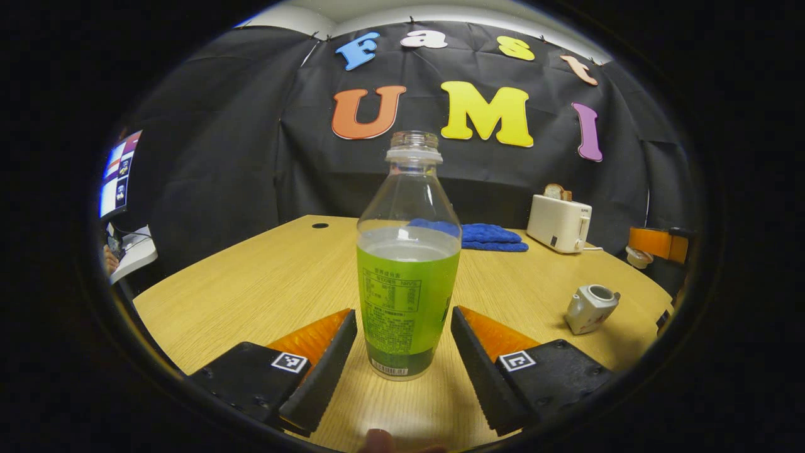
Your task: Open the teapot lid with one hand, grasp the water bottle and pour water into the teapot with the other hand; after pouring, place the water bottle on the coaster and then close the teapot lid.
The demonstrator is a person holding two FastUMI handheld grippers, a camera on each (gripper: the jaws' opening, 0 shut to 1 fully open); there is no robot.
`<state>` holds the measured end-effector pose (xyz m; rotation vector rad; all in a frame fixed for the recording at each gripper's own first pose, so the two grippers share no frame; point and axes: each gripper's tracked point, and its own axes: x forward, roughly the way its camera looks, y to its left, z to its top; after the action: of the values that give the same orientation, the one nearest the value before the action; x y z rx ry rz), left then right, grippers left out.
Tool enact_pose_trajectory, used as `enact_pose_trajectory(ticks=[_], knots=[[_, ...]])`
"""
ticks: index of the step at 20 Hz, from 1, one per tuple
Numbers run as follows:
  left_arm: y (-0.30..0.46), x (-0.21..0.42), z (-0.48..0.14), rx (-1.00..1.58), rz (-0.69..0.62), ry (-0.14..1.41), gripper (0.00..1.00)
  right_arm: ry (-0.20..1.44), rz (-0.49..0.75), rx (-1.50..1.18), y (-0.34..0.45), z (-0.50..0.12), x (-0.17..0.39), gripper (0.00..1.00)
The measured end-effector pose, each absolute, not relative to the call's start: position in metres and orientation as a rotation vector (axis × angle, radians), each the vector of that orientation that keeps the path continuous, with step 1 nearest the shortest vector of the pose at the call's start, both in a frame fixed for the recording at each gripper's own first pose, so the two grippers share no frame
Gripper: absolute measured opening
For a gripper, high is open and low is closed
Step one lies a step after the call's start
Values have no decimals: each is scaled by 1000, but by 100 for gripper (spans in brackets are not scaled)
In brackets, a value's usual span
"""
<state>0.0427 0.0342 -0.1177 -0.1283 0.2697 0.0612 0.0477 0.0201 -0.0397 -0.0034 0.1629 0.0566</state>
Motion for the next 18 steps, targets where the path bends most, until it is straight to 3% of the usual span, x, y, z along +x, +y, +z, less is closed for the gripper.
enact_pose_trajectory(ticks=[6, 10, 18], knots=[[35, 45, -118, -75, 68, 305, 78, 168, 66, -28, 9, -38, 48, 0], [43, 48, -98, 48, 81, 313, 76, 167, 66, -26, -5, -36, 51, 0], [46, 64, -50, 546, 111, 289, 74, 179, 68, -35, -39, -42, 51, 0]])
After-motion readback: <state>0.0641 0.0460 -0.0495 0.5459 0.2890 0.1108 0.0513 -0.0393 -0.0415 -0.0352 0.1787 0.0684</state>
